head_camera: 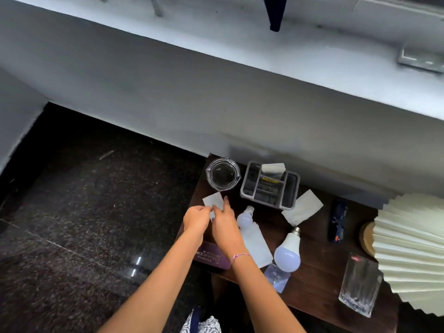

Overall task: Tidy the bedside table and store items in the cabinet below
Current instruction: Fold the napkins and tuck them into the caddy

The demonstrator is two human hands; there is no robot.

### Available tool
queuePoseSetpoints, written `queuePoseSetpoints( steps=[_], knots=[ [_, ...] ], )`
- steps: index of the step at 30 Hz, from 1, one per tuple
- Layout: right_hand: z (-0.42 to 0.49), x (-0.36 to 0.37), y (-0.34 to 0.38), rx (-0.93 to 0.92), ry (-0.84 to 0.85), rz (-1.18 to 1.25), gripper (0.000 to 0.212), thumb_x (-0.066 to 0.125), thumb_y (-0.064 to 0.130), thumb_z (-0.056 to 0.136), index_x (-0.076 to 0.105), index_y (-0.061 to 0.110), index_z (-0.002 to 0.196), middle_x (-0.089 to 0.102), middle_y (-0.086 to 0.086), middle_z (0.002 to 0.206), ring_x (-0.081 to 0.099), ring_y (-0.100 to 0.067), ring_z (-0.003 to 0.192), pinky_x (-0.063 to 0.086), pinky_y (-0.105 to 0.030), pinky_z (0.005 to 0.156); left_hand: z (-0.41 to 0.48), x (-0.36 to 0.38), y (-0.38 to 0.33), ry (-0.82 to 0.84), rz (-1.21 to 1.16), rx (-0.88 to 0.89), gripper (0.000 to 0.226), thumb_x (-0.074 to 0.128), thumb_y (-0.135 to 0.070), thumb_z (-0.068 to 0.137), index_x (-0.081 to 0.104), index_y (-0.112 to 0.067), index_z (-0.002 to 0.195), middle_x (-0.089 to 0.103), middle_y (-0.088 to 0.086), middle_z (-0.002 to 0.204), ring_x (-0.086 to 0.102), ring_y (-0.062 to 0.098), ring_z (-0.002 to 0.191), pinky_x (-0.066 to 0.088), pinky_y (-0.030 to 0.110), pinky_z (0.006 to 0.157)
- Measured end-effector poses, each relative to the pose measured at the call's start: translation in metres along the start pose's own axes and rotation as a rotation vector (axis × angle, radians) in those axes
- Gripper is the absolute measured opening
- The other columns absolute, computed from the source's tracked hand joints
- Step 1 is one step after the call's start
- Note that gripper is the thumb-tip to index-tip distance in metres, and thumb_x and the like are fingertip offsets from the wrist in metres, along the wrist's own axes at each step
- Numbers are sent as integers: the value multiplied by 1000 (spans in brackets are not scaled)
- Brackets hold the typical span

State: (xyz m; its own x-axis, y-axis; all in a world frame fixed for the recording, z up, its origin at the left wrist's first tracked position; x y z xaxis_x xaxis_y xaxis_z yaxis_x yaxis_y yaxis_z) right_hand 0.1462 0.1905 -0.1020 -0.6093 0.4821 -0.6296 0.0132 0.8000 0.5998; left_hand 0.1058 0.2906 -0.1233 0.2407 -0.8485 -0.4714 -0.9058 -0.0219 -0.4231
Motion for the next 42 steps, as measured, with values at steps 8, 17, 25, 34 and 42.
queuePoseSetpoints(
  steps=[8, 17, 25, 34, 42],
  knots=[
    [9, 21, -15, 59, 109, -195, 59, 44, -2, 88, 27, 8, 144, 5, -17, 156, 23, -31, 138, 29, -34, 112, 7, 6, 3, 7, -75, -42, 30, 56, -22, 90, 64, -10, 115, 60, 7, 100, 55, 21, 97, 49, 38, 95],
    [13, 16, -17, 15, 53, -167, 56, 44, -9, 84, 37, 5, 138, 31, -12, 141, 41, -26, 119, 42, -29, 100, 12, 7, 3, 14, -75, -15, 31, 55, -21, 90, 62, -9, 118, 62, 8, 110, 56, 21, 105, 49, 40, 96],
    [0, -4, -1, -51, -6, 184, 43, 41, -5, 92, 46, 5, 133, 43, -6, 136, 49, -22, 118, 44, -30, 99, 18, -18, 1, -111, -54, 61, 16, 64, -7, 83, 56, -17, 92, 63, 9, 108, 61, 23, 98, 53, 34, 84],
    [-36, -49, 3, -125, -152, 388, 41, 37, -7, 92, 57, 7, 125, 53, -2, 124, 52, -8, 107, 34, -1, 92, -9, -21, -35, 39, 103, 360, 22, 73, -15, 79, 70, -15, 101, 68, -2, 83, 66, 17, 88, 51, 25, 71],
    [-61, -102, -56, 54, -400, 704, 48, 70, 18, 81, 45, 24, 121, 57, 4, 88, 55, -1, 74, 46, -8, 68, -54, 4, -87, 82, 255, 595, 19, 76, -19, 75, 74, -14, 94, 71, -2, 79, 64, 10, 75, 50, 25, 69]
  ],
)
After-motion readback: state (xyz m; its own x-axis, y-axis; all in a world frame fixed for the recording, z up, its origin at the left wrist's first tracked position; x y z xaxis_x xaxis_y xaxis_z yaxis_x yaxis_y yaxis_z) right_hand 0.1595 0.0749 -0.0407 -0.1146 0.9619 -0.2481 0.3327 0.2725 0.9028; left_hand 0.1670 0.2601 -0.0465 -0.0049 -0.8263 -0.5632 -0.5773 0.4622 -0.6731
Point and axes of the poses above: each hand's wrist, its own z-axis towards the middle knuckle, its own x-axis out of the palm, y = z × x, the point moved 10 cm from there along z, towards the middle knuckle
